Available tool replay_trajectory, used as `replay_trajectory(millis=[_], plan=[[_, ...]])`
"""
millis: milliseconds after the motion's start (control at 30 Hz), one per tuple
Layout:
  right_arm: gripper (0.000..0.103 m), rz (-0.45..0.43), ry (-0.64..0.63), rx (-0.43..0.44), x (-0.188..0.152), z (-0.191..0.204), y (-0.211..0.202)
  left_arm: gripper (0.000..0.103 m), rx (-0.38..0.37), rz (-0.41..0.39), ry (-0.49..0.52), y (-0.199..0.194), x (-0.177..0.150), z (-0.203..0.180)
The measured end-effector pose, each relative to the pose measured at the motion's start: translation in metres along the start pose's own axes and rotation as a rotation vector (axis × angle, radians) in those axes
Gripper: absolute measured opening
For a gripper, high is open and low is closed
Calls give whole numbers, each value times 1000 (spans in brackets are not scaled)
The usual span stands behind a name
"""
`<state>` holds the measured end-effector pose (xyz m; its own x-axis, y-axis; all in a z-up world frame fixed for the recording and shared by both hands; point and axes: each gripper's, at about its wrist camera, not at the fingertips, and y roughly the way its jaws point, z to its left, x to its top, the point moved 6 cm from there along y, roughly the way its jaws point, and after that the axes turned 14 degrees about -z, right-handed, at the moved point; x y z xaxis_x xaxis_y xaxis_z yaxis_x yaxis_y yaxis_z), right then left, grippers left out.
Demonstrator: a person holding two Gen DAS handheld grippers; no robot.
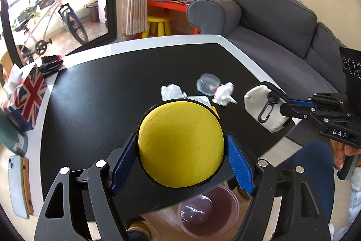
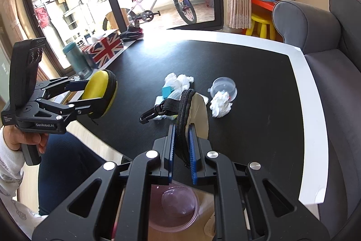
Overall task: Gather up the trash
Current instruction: 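Carry the earmuff with both grippers down over the pink trash bin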
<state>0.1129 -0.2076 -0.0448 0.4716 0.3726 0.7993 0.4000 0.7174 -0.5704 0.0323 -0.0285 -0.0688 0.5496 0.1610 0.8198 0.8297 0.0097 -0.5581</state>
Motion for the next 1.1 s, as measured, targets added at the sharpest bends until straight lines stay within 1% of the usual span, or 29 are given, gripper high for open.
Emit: replay_trajectory(millis=[233,467,733,833,867,900,933,967,1033,1067,1100], plan=[[11,13,-1,22,-23,18,-22,74,-23,7,-5,-19,-25,-16],[11,54,8,57,-62,38,-36,74,-39,24,-8,-35,-56,-32],[11,117,25,94,-115,56,-36,74,-46,37,-22,-49,-90,-41],[15,126,29,90,-127,57,-31,74,-45,41,-22,-52,-97,-43],[18,125,30,85,-128,56,-29,74,-44,40,-19,-53,-99,-44],[25,123,27,73,-130,55,-27,74,-43,40,-17,-54,-100,-44],[54,118,28,54,-131,52,-27,74,-43,43,-18,-54,-102,-45],[68,110,35,46,-130,50,-27,74,-44,45,-18,-55,-104,-46],[77,79,59,41,-127,47,-33,74,-45,49,-13,-55,-106,-49],[84,71,62,31,-125,45,-35,74,-46,53,-10,-54,-108,-50],[87,64,64,21,-123,43,-37,74,-48,57,-10,-53,-110,-52]])
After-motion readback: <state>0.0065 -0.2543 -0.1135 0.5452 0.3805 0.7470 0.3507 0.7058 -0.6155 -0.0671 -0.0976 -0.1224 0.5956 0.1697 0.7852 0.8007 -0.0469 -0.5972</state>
